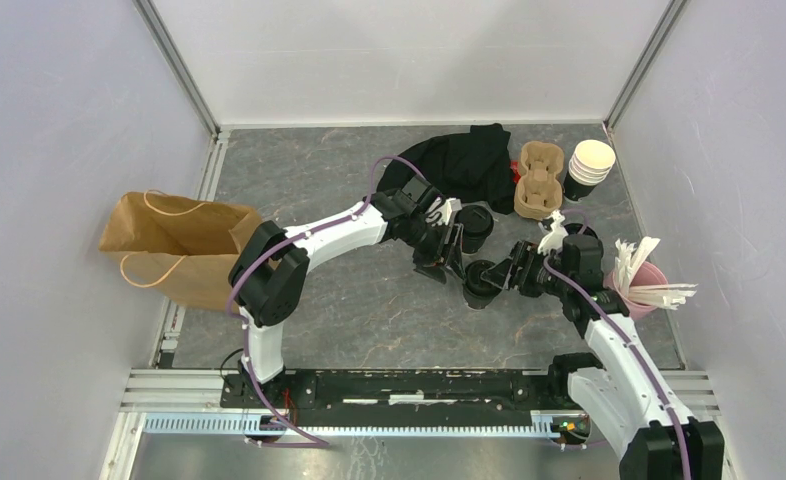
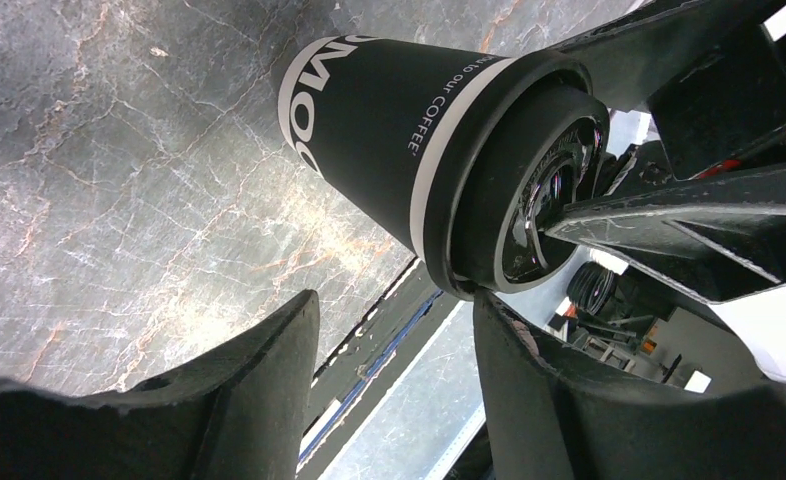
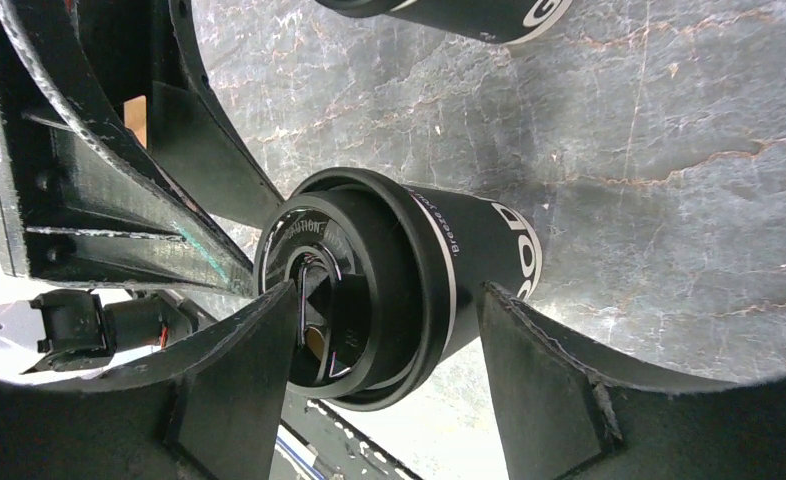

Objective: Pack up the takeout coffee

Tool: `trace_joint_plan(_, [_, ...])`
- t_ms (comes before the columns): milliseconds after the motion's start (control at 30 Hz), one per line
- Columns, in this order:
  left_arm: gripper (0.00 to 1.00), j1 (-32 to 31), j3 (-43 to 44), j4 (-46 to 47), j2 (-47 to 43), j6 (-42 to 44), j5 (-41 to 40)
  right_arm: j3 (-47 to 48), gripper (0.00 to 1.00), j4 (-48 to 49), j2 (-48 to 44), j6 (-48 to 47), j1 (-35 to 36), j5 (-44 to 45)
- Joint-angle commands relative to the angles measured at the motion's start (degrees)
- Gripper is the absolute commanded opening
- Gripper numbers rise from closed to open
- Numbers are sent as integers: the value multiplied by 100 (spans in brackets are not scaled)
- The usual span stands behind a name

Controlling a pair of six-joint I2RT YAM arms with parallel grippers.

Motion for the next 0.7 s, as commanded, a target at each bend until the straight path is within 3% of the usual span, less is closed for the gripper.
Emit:
trace_joint_plan(0, [65,-27,-48,61,0,111,41,-158,71,595,43,122,-16,-334])
trace_joint_plan(233, [61,-23,-41,-572,352,234,-586,-726,67,899,-83,333,-17,-261])
trace_joint_plan(333, [56,-14,-394,-705,410,365,-1105,-1103,66,1062,-188,362,-84,-182])
trace_joint_plan(567, [48,198,-1310,-536,749,677,-2010,-2477,62,2317,68,755,-524,-905])
trace_joint_plan(667, [44,201,-1692,-283,937,685,-1826,-2685,61,2372,329,616,-677,-996])
